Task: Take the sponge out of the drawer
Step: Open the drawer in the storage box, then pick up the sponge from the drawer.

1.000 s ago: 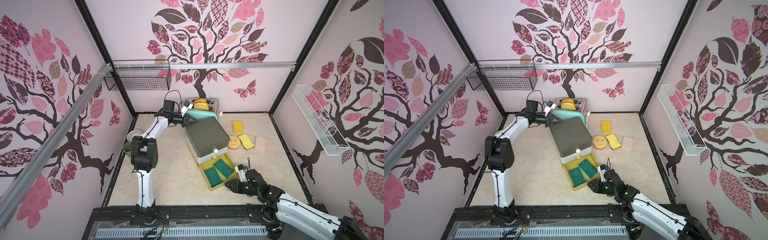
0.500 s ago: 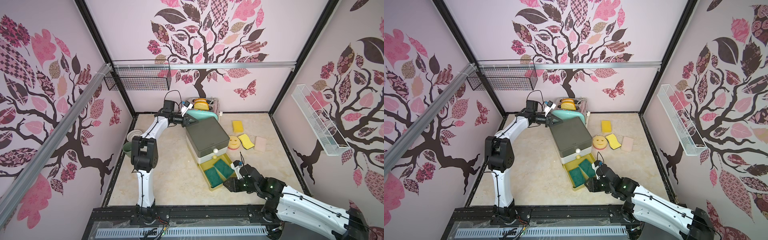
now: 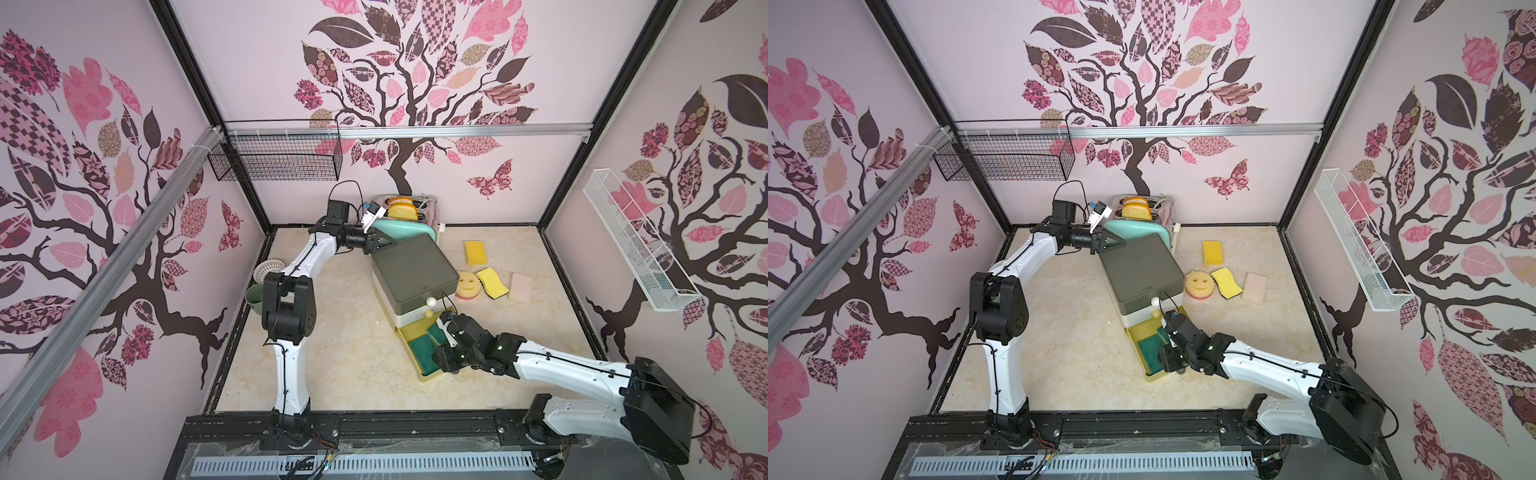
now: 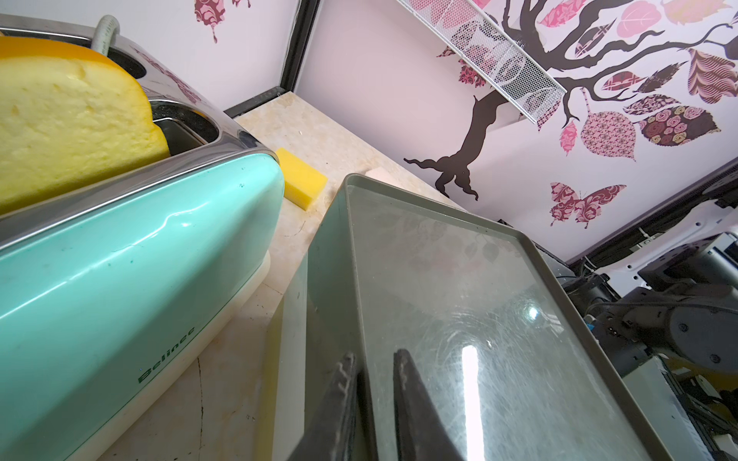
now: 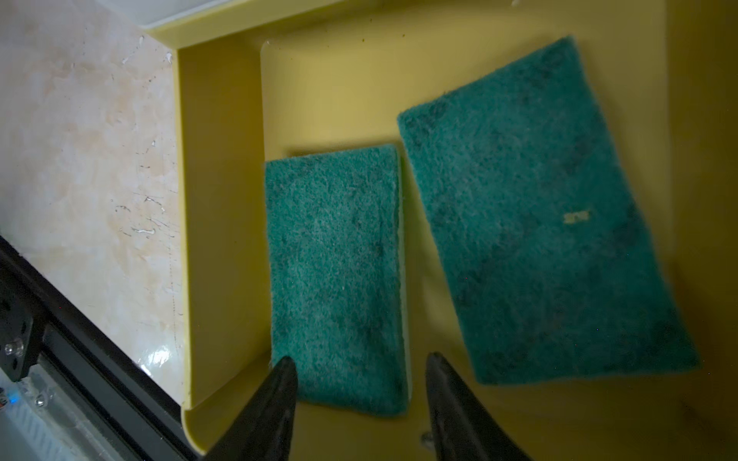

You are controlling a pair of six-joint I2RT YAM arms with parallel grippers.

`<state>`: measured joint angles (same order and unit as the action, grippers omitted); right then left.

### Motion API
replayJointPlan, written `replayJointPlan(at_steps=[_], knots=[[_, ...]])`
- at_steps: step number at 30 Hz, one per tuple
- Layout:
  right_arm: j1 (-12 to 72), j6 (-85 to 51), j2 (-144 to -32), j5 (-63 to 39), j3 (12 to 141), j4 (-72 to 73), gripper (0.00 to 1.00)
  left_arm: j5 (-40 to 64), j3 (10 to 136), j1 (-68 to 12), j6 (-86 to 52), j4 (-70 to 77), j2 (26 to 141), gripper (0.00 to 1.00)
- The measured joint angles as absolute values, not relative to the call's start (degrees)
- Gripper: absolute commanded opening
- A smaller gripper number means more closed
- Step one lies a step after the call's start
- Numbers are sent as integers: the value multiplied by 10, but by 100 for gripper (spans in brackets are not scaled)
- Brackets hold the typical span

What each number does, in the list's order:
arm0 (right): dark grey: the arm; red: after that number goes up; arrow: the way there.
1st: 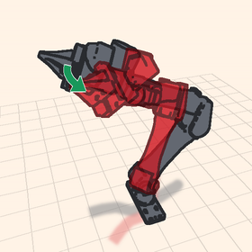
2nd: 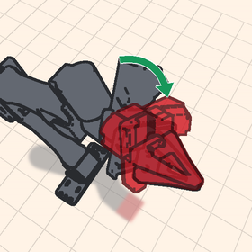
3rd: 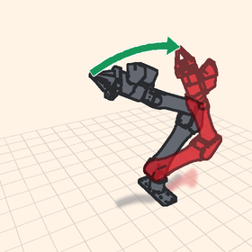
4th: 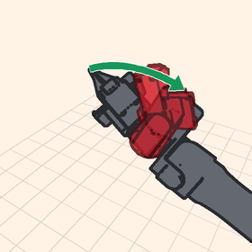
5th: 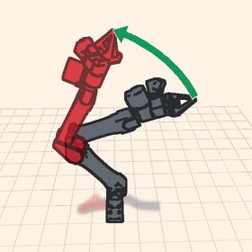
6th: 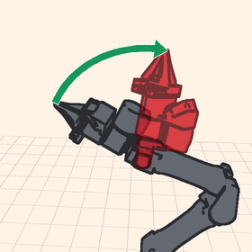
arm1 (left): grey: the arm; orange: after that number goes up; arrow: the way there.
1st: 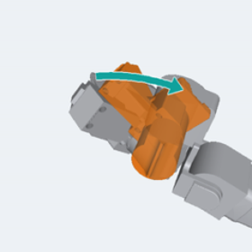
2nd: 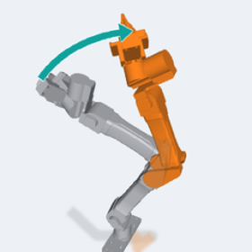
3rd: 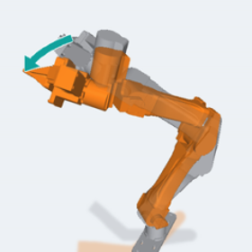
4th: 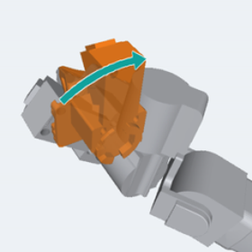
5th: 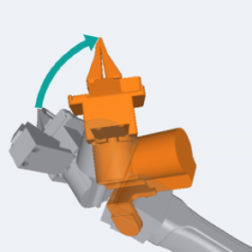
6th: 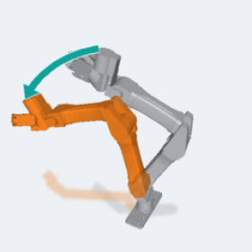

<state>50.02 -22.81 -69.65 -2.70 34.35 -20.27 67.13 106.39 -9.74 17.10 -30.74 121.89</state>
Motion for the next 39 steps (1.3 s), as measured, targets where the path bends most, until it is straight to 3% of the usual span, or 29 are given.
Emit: replayJointPlan(at_steps=[16, 23, 34, 39], knots=[[486, -203, -767, -43, 328, -94, 53, 672, 1065, -97, 171, -307, 1220, 20], [477, -191, -790, -56, 329, -84, 41, 673, 1067, -97, 170, -309, 1221, 20], [462, -178, -792, -68, 333, -97, 6, 676, 1071, -95, 169, -309, 1225, 20], [460, -173, -772, -68, 340, -119, 0, 681, 1071, -95, 168, -312, 1225, 20]])
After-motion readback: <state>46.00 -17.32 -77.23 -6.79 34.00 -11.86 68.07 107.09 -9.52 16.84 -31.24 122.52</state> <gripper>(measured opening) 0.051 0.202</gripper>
